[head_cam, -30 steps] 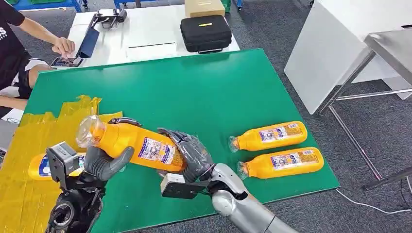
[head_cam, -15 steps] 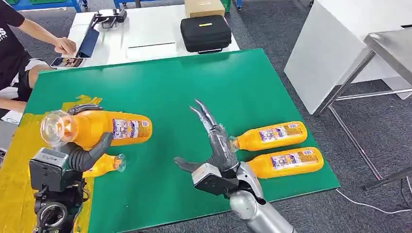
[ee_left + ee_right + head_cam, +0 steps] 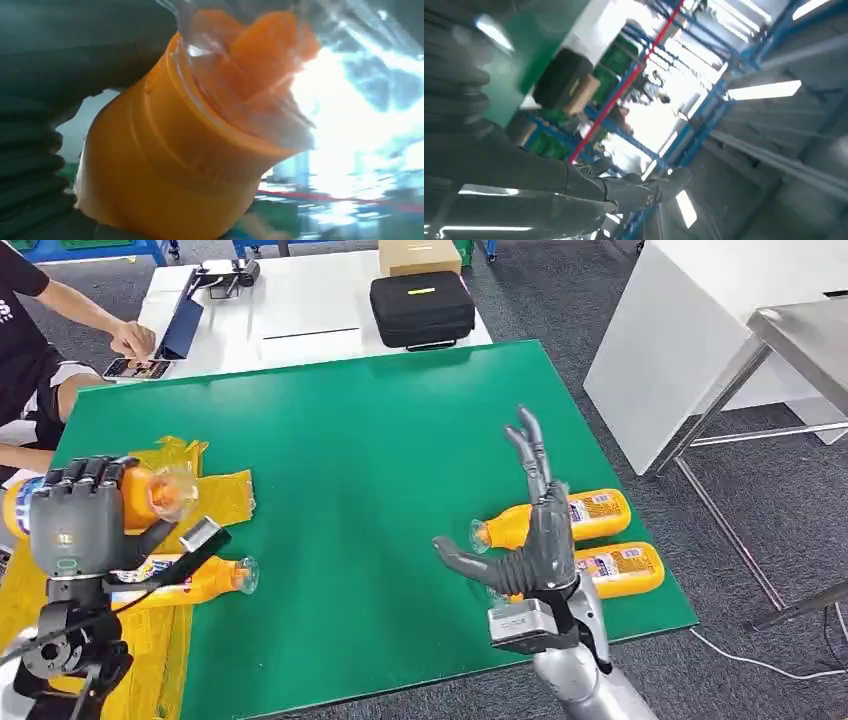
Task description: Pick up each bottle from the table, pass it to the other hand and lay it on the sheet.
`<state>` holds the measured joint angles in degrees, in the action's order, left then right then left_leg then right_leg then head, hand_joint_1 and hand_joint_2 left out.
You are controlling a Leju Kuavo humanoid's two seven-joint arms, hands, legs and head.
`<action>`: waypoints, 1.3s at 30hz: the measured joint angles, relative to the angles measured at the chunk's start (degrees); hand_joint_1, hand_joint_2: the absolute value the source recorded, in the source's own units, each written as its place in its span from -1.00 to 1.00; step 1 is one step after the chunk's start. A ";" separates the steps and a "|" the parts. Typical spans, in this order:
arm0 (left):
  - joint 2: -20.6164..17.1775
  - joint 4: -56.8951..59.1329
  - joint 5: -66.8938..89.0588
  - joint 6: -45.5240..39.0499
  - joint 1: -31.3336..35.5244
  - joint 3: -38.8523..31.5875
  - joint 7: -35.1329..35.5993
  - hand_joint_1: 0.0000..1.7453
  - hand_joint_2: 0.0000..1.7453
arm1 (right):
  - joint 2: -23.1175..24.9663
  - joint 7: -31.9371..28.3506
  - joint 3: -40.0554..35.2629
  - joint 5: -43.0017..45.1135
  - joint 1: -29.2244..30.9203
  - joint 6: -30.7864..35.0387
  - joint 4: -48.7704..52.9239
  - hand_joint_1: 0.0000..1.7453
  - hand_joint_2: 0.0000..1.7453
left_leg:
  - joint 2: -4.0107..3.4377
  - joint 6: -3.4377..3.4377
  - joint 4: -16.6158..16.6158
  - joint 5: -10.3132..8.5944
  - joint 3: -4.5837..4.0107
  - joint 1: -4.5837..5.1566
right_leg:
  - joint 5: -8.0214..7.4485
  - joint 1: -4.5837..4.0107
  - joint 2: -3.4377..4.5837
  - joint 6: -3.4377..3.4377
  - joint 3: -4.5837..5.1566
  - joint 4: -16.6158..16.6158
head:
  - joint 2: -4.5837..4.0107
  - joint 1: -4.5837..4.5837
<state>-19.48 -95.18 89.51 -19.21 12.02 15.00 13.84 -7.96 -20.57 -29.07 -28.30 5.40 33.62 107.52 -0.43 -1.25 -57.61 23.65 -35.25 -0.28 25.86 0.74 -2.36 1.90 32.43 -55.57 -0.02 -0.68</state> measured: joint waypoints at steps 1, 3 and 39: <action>-1.36 2.34 0.06 0.28 1.34 1.52 0.71 1.00 1.00 | -0.37 -0.15 0.41 -0.09 -0.23 0.19 0.58 -1.00 1.00 | 0.00 0.00 0.00 -0.01 0.00 0.00 | 0.00 -0.01 0.00 0.00 -0.03 -0.01 | 0.00 -0.02; -3.58 5.55 0.15 1.17 3.49 3.83 1.21 1.00 1.00 | -0.85 -0.33 1.00 -0.37 -0.57 0.37 1.46 -1.00 1.00 | -0.01 0.00 0.00 -0.01 0.02 -0.04 | 0.00 0.00 0.01 0.00 -0.01 -0.02 | 0.00 0.00; 4.71 39.11 -0.72 7.84 17.40 5.50 -4.45 -1.00 1.00 | -3.01 6.03 3.74 -7.34 -3.58 -1.82 3.84 -1.00 1.00 | -0.01 -0.01 -0.01 0.00 -0.07 0.01 | -0.01 0.05 0.02 0.02 0.02 -0.01 | 0.00 0.00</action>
<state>-14.77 -56.06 88.78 -11.37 29.42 20.50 9.40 -10.97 -14.53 -25.33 -35.65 1.82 31.80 111.36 -0.44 -1.26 -57.62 23.65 -35.32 -0.27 25.85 0.79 -2.34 1.91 32.45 -55.58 -0.02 -0.68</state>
